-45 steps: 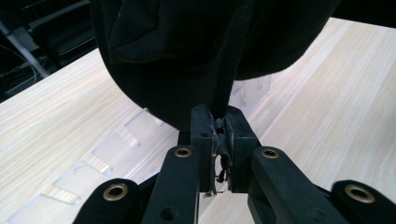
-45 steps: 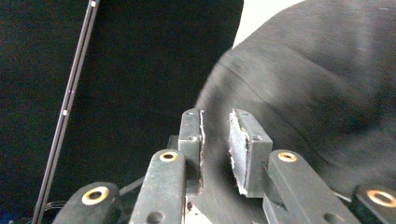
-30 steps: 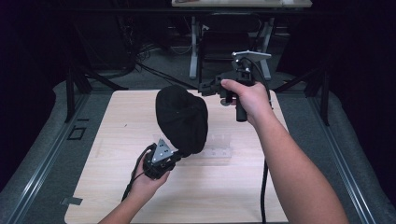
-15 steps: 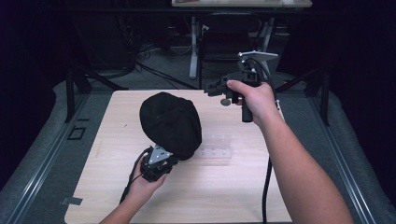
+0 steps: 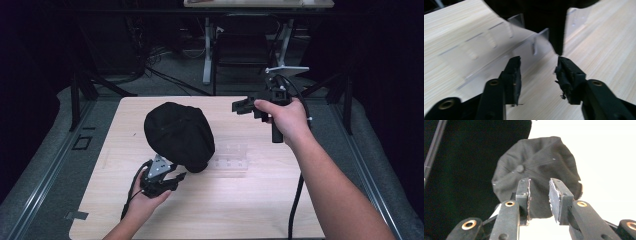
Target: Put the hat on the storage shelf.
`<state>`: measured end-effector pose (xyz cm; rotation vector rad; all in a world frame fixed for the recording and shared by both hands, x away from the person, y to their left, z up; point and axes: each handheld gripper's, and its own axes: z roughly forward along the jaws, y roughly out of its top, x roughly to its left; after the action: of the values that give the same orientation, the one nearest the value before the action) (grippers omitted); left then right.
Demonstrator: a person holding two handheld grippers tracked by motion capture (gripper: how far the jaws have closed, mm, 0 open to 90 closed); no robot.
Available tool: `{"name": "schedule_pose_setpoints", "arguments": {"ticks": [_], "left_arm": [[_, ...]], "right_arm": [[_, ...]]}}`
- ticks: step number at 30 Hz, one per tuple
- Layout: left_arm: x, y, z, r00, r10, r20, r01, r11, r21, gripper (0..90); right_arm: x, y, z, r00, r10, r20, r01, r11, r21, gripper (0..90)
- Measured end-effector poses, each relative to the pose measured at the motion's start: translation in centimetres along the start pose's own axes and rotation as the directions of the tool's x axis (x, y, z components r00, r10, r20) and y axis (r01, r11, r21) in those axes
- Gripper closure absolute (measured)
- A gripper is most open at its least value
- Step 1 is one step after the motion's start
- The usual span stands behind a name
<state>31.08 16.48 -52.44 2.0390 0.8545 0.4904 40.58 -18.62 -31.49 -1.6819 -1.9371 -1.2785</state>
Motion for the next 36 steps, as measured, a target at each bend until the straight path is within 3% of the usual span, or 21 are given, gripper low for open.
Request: {"name": "schedule_pose_setpoints", "arguments": {"ticks": [6,9,13,16,24,27,29,31,33,34,36], "left_arm": [[1.2,-0.8,-1.9,0.9984,-0.041,-0.039,0.041,0.9991,-0.008,45.7],[1.9,-1.5,-2.5,0.996,-0.078,-0.043,0.078,0.997,0.0,44.4],[2.7,-2.6,-2.9,0.9916,-0.12,-0.049,0.12,0.9928,-0.001,44.5],[3.1,-3.2,-2.9,0.9884,-0.145,-0.046,0.145,0.9894,-0.005,45.4],[3.7,-3.9,-2.7,0.9861,-0.153,-0.064,0.155,0.9877,0.023,45.4],[3.8,-4.0,-2.7,0.9859,-0.153,-0.068,0.155,0.9879,0.017,45.3],[3.9,-4.1,-2.7,0.9855,-0.155,-0.068,0.156,0.9876,0.012,45.2],[4.0,-4.2,-2.7,0.9851,-0.157,-0.071,0.158,0.9875,0.008,45.2],[4.1,-4.3,-2.7,0.9846,-0.16,-0.069,0.161,0.9868,0.01,45.2],[4.1,-4.4,-2.7,0.9844,-0.162,-0.07,0.163,0.9866,0.011,45.1],[4.1,-4.4,-2.6,0.9849,-0.16,-0.068,0.161,0.987,0.01,45.1]], "right_arm": [[-1.0,-1.6,-0.9,0.9939,-0.062,0.091,0.067,0.997,-0.047,67.0],[-1.6,-2.8,-1.2,0.9813,-0.113,0.156,0.125,0.99,-0.07,63.4],[-2.8,-4.4,-1.3,0.9661,-0.165,0.198,0.185,0.979,-0.084,60.7],[-4.1,-5.6,-1.1,0.9636,-0.171,0.206,0.193,0.977,-0.092,57.0],[-6.9,-8.2,-1.0,0.9599,-0.164,0.228,0.193,0.975,-0.111,50.8],[-7.6,-9.2,-0.8,0.9465,-0.185,0.265,0.217,0.971,-0.097,47.4],[-8.0,-9.8,-0.6,0.9456,-0.185,0.268,0.218,0.971,-0.101,44.0],[-8.5,-10.4,-0.5,0.9382,-0.198,0.284,0.239,0.964,-0.116,40.7],[-9.2,-11.3,-0.2,0.9201,-0.219,0.325,0.267,0.957,-0.112,39.7],[-9.4,-11.6,-0.1,0.9169,-0.222,0.332,0.274,0.954,-0.119,39.6],[-9.7,-12.2,0.1,0.9002,-0.236,0.366,0.293,0.95,-0.109,38.7]]}}
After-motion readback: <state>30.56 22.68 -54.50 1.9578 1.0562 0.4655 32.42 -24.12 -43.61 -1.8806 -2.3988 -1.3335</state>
